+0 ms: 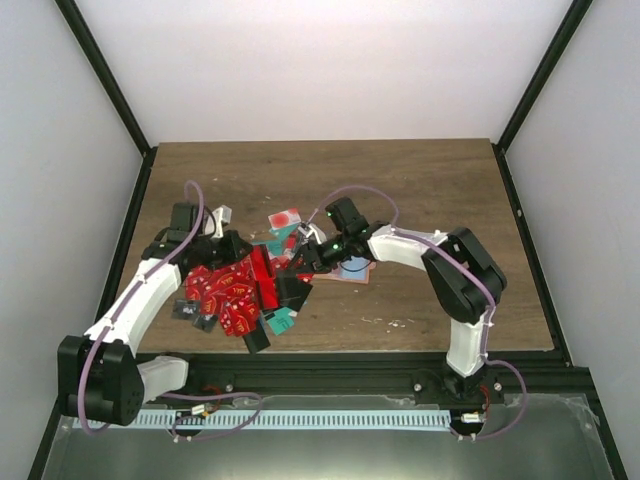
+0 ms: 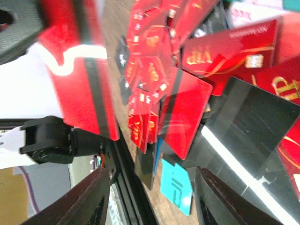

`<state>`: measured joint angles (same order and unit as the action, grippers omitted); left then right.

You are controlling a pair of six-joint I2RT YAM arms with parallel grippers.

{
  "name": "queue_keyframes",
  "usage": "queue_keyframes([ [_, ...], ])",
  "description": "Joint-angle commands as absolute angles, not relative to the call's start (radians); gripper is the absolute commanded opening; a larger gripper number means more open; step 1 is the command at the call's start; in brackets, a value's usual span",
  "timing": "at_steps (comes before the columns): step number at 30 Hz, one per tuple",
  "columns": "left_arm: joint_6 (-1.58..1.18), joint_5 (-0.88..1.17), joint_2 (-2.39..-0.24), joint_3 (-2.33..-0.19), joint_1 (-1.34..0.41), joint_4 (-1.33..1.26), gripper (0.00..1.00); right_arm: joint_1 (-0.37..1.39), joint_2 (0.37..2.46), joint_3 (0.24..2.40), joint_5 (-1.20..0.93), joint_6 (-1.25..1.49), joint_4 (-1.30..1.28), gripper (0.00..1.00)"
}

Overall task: Put the credit cards into the card holder
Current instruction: Pick up the credit card from the center of the board.

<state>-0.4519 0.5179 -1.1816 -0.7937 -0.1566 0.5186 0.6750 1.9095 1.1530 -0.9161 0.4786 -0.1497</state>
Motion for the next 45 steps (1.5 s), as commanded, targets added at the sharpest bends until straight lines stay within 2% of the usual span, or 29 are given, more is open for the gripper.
queue_keyframes([
  [1, -0.424, 0.596, -1.201, -0.854, -0.155, 0.509, 0.04, 0.659, 1.813, 1.13, -0.97, 0.44, -0.162, 0.53],
  [7, -0.442, 0.729, -1.235, -0.892, -0.168, 0.438, 0.04, 0.638, 1.77, 1.107, -1.041, 0.524, -0.058, 0.58],
  [14, -0.474, 0.807, -1.247, -0.902, -0.193, 0.365, 0.04, 0.617, 1.798, 1.127, -1.089, 0.616, 0.037, 0.56],
  [17, -0.483, 0.815, -1.252, -0.901, -0.207, 0.344, 0.04, 0.618, 1.812, 1.152, -1.123, 0.63, 0.055, 0.49],
  [23, -0.51, 0.814, -1.256, -0.898, -0.233, 0.311, 0.04, 0.617, 1.831, 1.183, -1.167, 0.653, 0.078, 0.17],
  [27, -0.53, 0.811, -1.259, -0.882, -0.254, 0.284, 0.04, 0.617, 1.827, 1.17, -1.203, 0.691, 0.133, 0.04],
  [28, -0.541, 0.811, -1.258, -0.873, -0.257, 0.267, 0.04, 0.618, 1.825, 1.167, -1.206, 0.696, 0.139, 0.01],
  [35, -0.576, 0.792, -1.26, -0.868, -0.268, 0.226, 0.04, 0.609, 1.782, 1.144, -1.168, 0.678, 0.091, 0.01],
  [39, -0.581, 0.792, -1.269, -0.877, -0.271, 0.22, 0.14, 0.583, 1.734, 1.073, -1.139, 0.701, 0.098, 0.01],
  [45, -0.571, 0.835, -1.295, -0.913, -0.278, 0.229, 0.38, 0.535, 1.645, 0.967, -1.115, 0.743, 0.128, 0.01],
])
